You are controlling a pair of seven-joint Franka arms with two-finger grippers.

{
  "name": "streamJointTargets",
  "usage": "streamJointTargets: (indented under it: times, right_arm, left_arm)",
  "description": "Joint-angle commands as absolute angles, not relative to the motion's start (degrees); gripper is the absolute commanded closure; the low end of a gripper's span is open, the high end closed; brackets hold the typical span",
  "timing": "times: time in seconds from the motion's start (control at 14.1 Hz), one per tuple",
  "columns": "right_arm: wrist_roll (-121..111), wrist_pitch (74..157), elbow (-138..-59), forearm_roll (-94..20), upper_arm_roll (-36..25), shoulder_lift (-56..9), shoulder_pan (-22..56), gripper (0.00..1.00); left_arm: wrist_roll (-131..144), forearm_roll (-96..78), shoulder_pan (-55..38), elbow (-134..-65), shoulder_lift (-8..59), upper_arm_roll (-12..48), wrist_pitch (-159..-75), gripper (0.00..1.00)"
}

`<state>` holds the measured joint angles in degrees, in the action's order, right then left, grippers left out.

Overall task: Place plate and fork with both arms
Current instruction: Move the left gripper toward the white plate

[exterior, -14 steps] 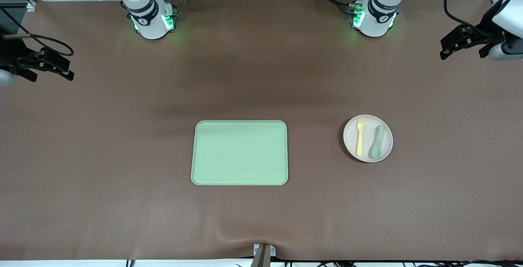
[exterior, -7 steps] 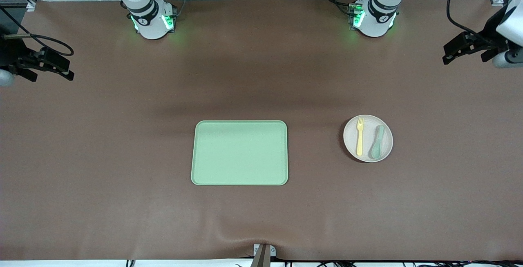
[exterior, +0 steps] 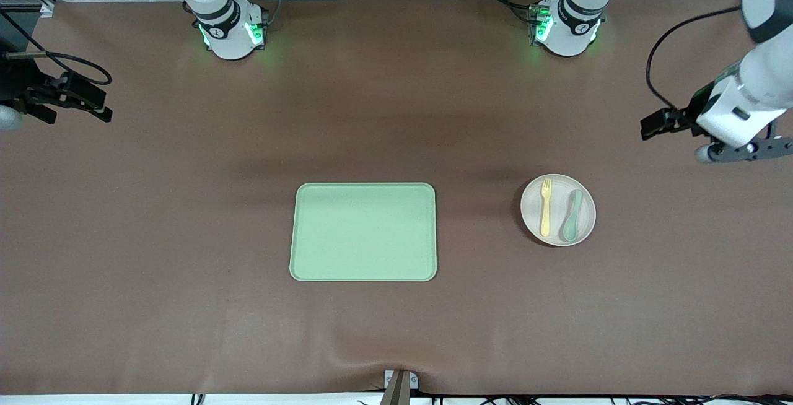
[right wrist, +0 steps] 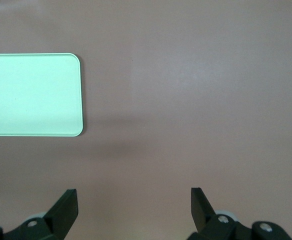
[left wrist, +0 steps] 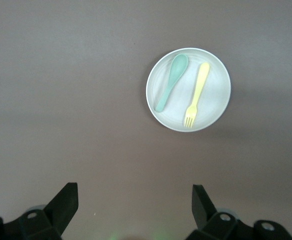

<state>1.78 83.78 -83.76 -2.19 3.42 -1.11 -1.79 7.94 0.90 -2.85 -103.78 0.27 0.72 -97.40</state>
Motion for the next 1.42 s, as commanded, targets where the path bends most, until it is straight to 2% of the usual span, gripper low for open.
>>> streamJointTargets:
  times: [0.0,0.35,1.35]
  right_arm:
    - [1.1,83.2,-83.5,-2.2,3.5,-1.1,-2.1,0.00]
    - [1.1,83.1,-83.5,-2.3,3.5,-1.1,-2.1,0.00]
    - [1.1,82.6,-83.5,-2.4,3.5,-1.1,-2.2,0.00]
  left_arm:
    - [8.5,1.2,-2.2,-109.8,-0.8,1.0,-103.9,0.00]
    - [8.5,1.1,-1.9,-118.3,1.3,1.1,-114.7,0.00]
    - [0.7,1.3,0.6,-118.0,20.8,1.4,-135.2,0.00]
